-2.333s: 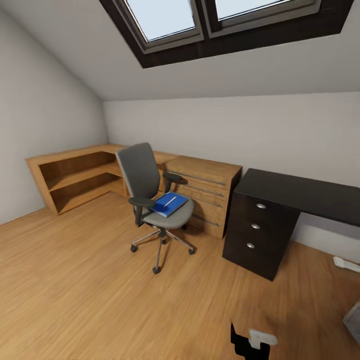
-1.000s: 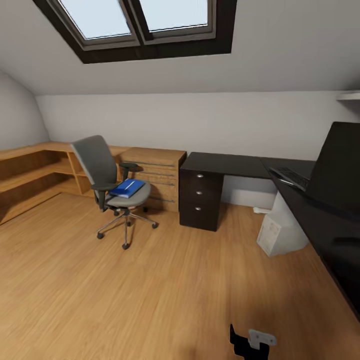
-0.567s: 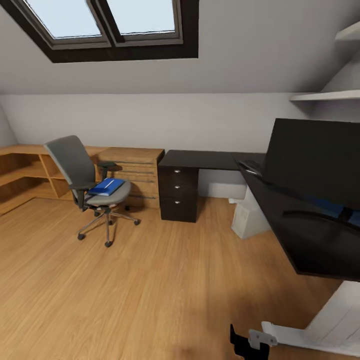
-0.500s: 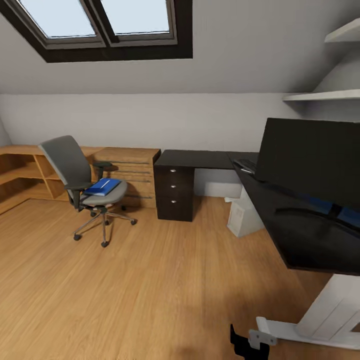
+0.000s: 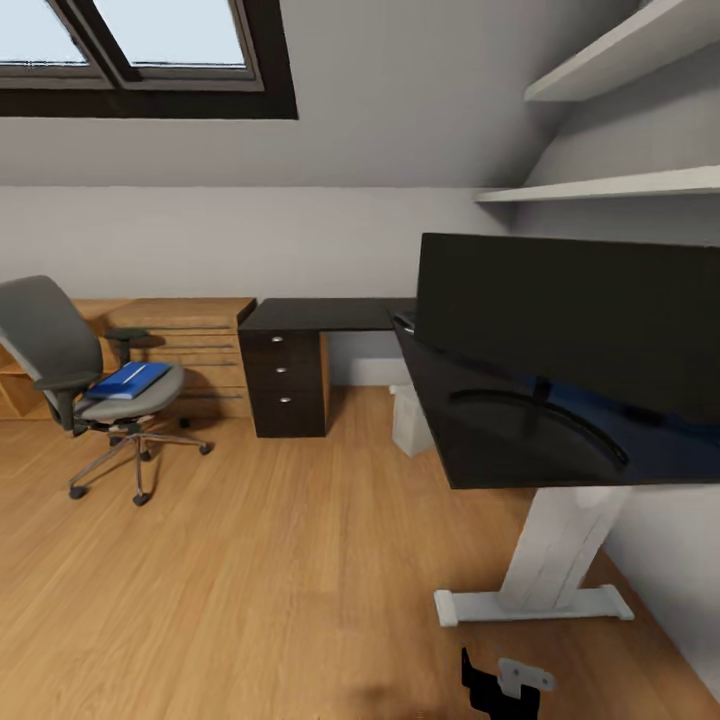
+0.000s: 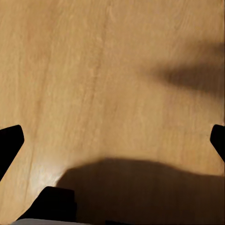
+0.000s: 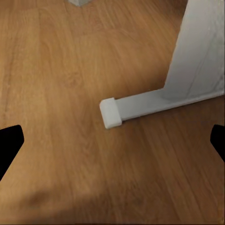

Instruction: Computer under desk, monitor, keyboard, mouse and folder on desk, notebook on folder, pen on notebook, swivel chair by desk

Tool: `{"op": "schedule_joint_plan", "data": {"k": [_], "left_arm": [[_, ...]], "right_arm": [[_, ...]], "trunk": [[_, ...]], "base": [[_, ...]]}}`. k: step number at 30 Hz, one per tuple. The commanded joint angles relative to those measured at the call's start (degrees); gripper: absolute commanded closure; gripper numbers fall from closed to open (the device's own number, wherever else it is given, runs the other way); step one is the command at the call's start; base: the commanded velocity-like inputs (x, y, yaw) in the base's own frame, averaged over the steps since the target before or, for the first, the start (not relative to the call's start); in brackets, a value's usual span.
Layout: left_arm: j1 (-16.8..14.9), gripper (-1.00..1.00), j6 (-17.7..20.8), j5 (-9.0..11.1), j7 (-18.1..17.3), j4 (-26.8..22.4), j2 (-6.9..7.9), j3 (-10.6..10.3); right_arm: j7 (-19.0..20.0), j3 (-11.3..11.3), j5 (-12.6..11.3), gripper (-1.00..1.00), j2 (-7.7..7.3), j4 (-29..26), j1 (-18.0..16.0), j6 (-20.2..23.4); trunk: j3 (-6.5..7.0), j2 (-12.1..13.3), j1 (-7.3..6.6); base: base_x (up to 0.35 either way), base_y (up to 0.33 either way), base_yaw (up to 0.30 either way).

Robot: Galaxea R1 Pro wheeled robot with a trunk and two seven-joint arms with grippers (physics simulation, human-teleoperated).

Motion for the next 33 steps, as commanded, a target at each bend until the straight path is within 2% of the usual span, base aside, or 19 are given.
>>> {"op": "schedule_joint_plan", "data": {"k": [1,11,18,33], "left_arm": [[-0.03,-1.00,-0.27,0.61,0.47,-0.01,0.06,-0.45],[-0.03,-1.00,-0.31,0.53,0.47,-0.01,0.06,-0.37],[-0.03,-1.00,-1.21,0.59,0.48,-0.14,0.06,-0.23],[-0.03,-1.00,-3.17,0.73,0.35,-0.28,0.10,-0.25]], "right_arm": [[-0.01,-0.12,-0.08,-1.00,0.00,0.13,-0.07,-0.22],[-0.09,-0.13,0.04,-1.00,-0.16,0.12,-0.07,-0.23],[-0.09,-0.12,-0.01,-1.00,-0.87,0.12,-0.07,-0.21],[-0.11,-0.12,-0.10,-1.00,-1.16,0.12,-0.07,-0.17]], "trunk": [[-0.08,-0.03,-0.02],[-0.25,-0.03,-0.02],[-0.26,-0.03,-0.02],[2.44,5.99,-3.32]], "base": [[-0.155,-0.311,-0.280],[-0.152,-0.309,-0.092],[-0.053,-0.106,-0.004],[-0.004,-0.008,0.000]]}}
